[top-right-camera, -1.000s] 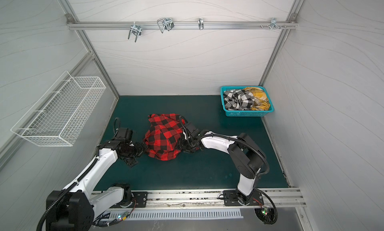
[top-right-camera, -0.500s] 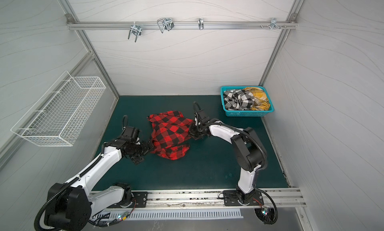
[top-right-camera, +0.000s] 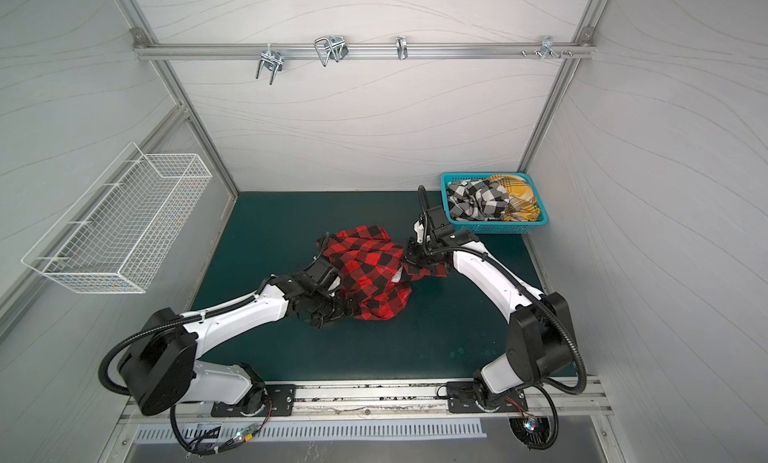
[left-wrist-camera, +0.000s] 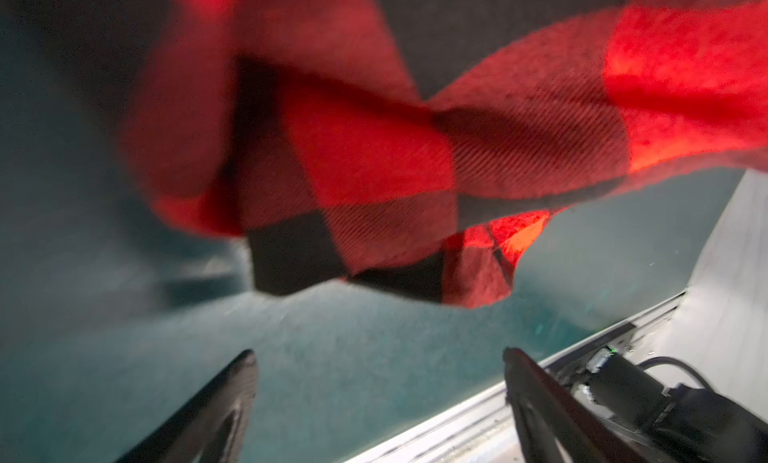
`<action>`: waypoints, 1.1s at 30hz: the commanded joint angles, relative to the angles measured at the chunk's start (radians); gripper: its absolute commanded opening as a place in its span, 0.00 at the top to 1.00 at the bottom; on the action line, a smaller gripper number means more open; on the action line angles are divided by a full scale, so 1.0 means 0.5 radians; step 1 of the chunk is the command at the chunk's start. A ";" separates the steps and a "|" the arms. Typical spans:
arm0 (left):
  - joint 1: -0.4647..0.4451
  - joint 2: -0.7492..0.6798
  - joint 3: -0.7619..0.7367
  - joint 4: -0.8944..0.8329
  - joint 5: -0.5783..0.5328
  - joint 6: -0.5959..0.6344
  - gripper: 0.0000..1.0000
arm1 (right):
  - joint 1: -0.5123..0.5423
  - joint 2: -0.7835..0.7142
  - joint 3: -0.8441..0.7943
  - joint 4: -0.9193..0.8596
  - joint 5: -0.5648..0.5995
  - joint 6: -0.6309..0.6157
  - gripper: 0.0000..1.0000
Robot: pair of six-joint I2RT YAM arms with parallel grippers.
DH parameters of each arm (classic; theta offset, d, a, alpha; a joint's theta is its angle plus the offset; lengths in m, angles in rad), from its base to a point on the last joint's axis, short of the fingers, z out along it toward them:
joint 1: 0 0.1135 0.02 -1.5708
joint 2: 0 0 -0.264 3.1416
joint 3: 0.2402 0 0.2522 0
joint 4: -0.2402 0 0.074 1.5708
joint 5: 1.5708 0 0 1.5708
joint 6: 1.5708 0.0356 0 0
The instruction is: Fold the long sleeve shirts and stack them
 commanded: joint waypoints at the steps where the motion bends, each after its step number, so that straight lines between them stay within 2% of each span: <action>1: 0.000 0.056 0.005 0.164 0.007 -0.103 0.12 | 0.007 -0.138 0.227 -0.092 -0.024 -0.025 1.00; 3: -0.002 0.088 0.023 0.200 0.022 -0.124 0.16 | 0.007 -0.134 0.381 -0.157 -0.034 -0.051 1.00; 6: -0.002 0.162 0.076 0.253 0.071 -0.158 0.17 | 0.007 -0.121 0.511 -0.213 -0.076 -0.057 1.00; 9: -0.003 0.233 0.141 0.365 0.163 -0.225 0.18 | 0.007 -0.130 0.530 -0.220 -0.112 -0.032 1.00; 14: -0.003 0.226 0.231 0.435 0.156 -0.243 0.13 | 0.007 -0.180 0.507 -0.228 -0.092 -0.026 1.00; 16: -0.001 0.240 0.269 0.403 0.145 -0.222 0.15 | 0.005 -0.196 0.510 -0.243 -0.093 -0.034 1.00; 24: -0.002 0.395 0.379 0.217 0.082 -0.153 0.61 | 0.007 -0.232 0.568 -0.283 -0.045 -0.051 1.00; 27: -0.003 0.361 0.469 0.025 -0.066 -0.058 0.84 | -0.009 -0.228 0.623 -0.313 -0.006 -0.076 1.00; 29: -0.003 0.319 0.581 -0.216 -0.290 0.053 1.00 | -0.039 -0.210 0.662 -0.317 -0.008 -0.082 1.00; 30: -0.001 0.299 0.642 -0.342 -0.419 0.103 1.00 | -0.056 -0.197 0.689 -0.319 -0.012 -0.082 1.00; 33: -0.003 0.156 0.879 -0.760 -1.096 0.240 1.00 | -0.102 -0.136 0.801 -0.332 -0.025 -0.096 1.00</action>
